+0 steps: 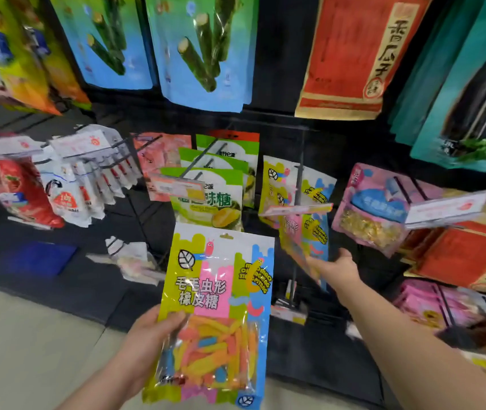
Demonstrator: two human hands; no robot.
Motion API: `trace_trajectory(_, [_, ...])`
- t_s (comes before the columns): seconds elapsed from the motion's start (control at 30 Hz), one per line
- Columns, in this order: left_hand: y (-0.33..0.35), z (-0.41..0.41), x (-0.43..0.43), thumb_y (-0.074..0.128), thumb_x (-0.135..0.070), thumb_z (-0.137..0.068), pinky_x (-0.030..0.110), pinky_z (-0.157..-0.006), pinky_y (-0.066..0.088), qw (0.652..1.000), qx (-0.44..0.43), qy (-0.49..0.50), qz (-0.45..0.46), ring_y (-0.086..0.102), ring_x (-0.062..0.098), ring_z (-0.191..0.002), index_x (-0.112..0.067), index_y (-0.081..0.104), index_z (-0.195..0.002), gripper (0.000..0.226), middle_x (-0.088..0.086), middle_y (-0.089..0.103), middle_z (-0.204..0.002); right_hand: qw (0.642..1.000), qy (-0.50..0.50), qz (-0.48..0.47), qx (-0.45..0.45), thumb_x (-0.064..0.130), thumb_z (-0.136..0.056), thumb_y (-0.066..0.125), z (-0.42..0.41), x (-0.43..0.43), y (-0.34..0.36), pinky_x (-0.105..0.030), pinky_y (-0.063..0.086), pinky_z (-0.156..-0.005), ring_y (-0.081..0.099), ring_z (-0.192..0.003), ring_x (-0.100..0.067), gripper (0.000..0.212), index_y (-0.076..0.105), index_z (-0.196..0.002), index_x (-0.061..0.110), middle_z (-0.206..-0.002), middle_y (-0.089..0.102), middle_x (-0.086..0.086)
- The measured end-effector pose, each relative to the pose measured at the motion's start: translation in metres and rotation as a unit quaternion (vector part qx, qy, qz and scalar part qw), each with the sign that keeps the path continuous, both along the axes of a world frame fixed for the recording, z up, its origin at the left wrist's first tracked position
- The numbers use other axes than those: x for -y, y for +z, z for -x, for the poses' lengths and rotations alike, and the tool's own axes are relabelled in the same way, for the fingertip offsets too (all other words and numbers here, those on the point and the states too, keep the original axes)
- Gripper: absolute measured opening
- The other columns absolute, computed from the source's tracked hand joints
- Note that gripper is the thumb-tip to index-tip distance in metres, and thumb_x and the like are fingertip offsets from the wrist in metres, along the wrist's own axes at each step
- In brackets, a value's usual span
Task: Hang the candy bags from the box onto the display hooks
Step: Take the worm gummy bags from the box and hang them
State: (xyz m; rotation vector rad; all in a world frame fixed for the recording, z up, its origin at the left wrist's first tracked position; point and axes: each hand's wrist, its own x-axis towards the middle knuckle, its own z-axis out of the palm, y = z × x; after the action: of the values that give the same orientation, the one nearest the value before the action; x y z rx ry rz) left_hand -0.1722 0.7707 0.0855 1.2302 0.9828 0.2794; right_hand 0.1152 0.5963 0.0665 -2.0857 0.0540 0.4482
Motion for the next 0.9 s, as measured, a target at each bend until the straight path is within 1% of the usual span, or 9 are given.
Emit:
trace_trajectory(0.03, [-0.001, -0.003, 0.003, 0.060, -0.003, -0.088, 0.039, -0.081, 0.049, 1.000, -0.001, -0.010, 0.004, 0.066, 0.028, -0.084, -0.006, 0.070, -0.096, 0.013, 0.010, 0.077, -0.087, 1.000, 0.010, 0.017, 0.021, 0.039, -0.065, 0.081, 0.009, 0.005, 0.004, -0.039, 0.046, -0.101, 0.054, -0.120, -0.029, 0.091, 0.042, -0.139, 0.002, -0.134, 0.053, -0.015])
trace_trajectory(0.1, [-0.004, -0.012, 0.008, 0.060, -0.002, -0.088, 0.044, -0.092, 0.048, 0.999, 0.001, -0.028, 0.020, 0.067, 0.032, -0.091, -0.004, 0.070, -0.101, 0.016, 0.017, 0.075, -0.097, 0.999, 0.042, -0.022, 0.009, 0.035, -0.080, 0.073, 0.038, 0.019, 0.015, -0.033, 0.044, -0.096, 0.055, -0.113, -0.021, 0.063, 0.050, -0.132, 0.008, -0.127, 0.056, -0.006])
trace_trajectory(0.17, [-0.008, -0.023, 0.015, 0.059, -0.001, -0.089, 0.045, -0.096, 0.048, 0.998, 0.006, -0.051, 0.034, 0.067, 0.034, -0.095, -0.003, 0.069, -0.103, 0.018, 0.018, 0.075, -0.099, 0.979, 0.132, -0.109, -0.111, 0.039, -0.091, 0.058, 0.077, 0.033, 0.023, -0.030, 0.046, -0.089, 0.060, -0.103, -0.011, 0.028, 0.060, -0.114, 0.022, -0.118, 0.066, 0.003])
trace_trajectory(0.27, [-0.011, -0.042, 0.028, 0.058, -0.004, -0.091, 0.045, -0.092, 0.051, 0.995, 0.009, -0.089, 0.046, 0.069, 0.034, -0.097, -0.004, 0.069, -0.104, 0.017, 0.015, 0.075, -0.099, 0.940, 0.185, -0.220, -0.185, 0.023, -0.096, 0.051, 0.119, 0.042, 0.027, -0.018, 0.052, -0.069, 0.069, -0.083, -0.003, 0.015, 0.064, -0.103, 0.018, -0.092, 0.075, 0.010])
trace_trajectory(0.37, [-0.010, -0.063, 0.039, 0.055, -0.002, -0.093, 0.040, -0.087, 0.053, 0.993, 0.019, -0.109, 0.037, 0.070, 0.028, -0.091, -0.008, 0.070, -0.100, 0.018, 0.012, 0.076, -0.098, 0.962, 0.092, -0.242, -0.086, 0.004, -0.090, 0.060, 0.122, 0.045, 0.019, -0.023, 0.057, -0.072, 0.070, -0.088, -0.013, 0.016, 0.064, -0.101, 0.015, -0.096, 0.075, 0.001])
trace_trajectory(0.47, [-0.007, -0.080, 0.045, 0.055, -0.005, -0.094, 0.039, -0.090, 0.053, 0.992, 0.024, -0.123, 0.021, 0.070, 0.024, -0.094, -0.012, 0.070, -0.103, 0.019, 0.008, 0.076, -0.101, 0.969, 0.071, -0.232, -0.049, 0.008, -0.089, 0.063, 0.112, 0.047, 0.022, -0.035, 0.057, -0.085, 0.070, -0.096, -0.017, 0.018, 0.063, -0.105, 0.018, -0.103, 0.074, 0.000])
trace_trajectory(0.6, [-0.005, -0.099, 0.046, 0.057, -0.009, -0.094, 0.036, -0.091, 0.052, 0.992, 0.015, -0.123, 0.000, 0.068, 0.024, -0.098, -0.012, 0.068, -0.106, 0.017, 0.006, 0.074, -0.102, 0.971, 0.066, -0.229, -0.011, 0.007, -0.089, 0.061, 0.101, 0.046, 0.032, -0.024, 0.057, -0.078, 0.069, -0.091, -0.012, 0.019, 0.062, -0.102, 0.021, -0.103, 0.072, 0.003])
trace_trajectory(0.73, [0.001, -0.110, 0.045, 0.055, -0.010, -0.095, 0.017, -0.060, 0.052, 0.992, 0.020, -0.121, 0.003, 0.068, 0.014, -0.079, -0.010, 0.065, -0.106, 0.014, 0.004, 0.072, -0.094, 0.974, 0.046, -0.224, 0.001, 0.009, -0.089, 0.063, 0.090, 0.041, 0.031, -0.015, 0.055, -0.066, 0.066, -0.084, -0.008, 0.017, 0.059, -0.095, 0.025, -0.099, 0.070, 0.004])
trace_trajectory(0.9, [0.001, -0.116, 0.042, 0.055, -0.013, -0.096, 0.021, -0.062, 0.051, 0.992, 0.010, -0.122, 0.003, 0.067, 0.013, -0.079, -0.009, 0.063, -0.108, 0.015, 0.004, 0.072, -0.093, 0.975, 0.041, -0.215, -0.024, 0.013, -0.089, 0.064, 0.082, 0.035, 0.028, -0.013, 0.052, -0.058, 0.067, -0.082, -0.010, 0.015, 0.061, -0.104, 0.016, -0.101, 0.071, -0.001])
